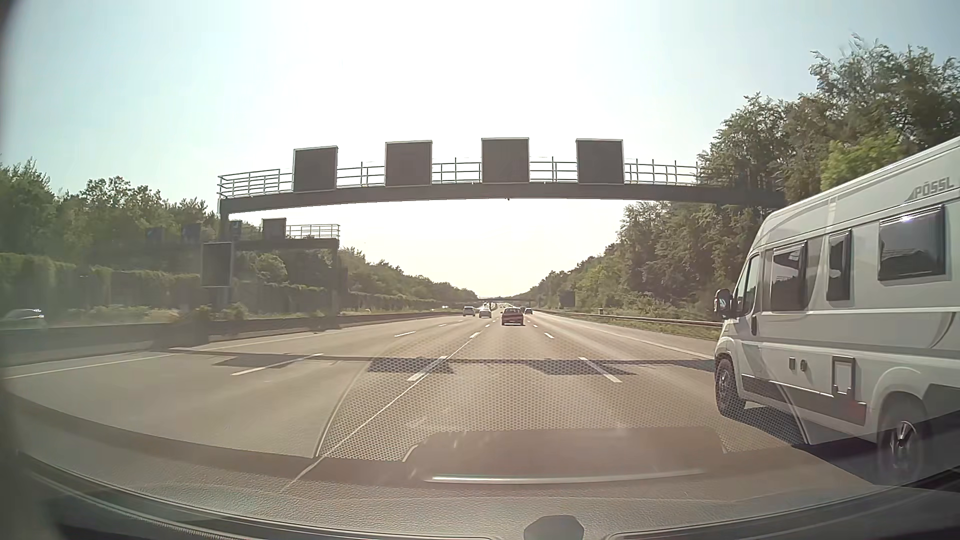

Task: Follow the waypoints while adhering to traffic rules and regulations

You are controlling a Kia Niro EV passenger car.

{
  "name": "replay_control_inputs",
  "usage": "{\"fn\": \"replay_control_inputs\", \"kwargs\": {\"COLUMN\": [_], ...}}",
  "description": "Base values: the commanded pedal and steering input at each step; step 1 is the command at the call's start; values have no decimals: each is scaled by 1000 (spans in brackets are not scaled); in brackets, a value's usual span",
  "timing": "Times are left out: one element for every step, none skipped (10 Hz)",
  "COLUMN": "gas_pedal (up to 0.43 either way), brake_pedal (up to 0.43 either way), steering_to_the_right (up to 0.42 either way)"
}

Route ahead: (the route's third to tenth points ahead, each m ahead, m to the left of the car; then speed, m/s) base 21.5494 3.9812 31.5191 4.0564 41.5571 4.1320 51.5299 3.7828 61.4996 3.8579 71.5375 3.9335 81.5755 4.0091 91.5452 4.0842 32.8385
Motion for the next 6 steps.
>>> {"fn": "replay_control_inputs", "kwargs": {"gas_pedal": [87,87,87,87,87,87], "brake_pedal": [24,30,24,30,30,30], "steering_to_the_right": [2,2,1,1,0,0]}}
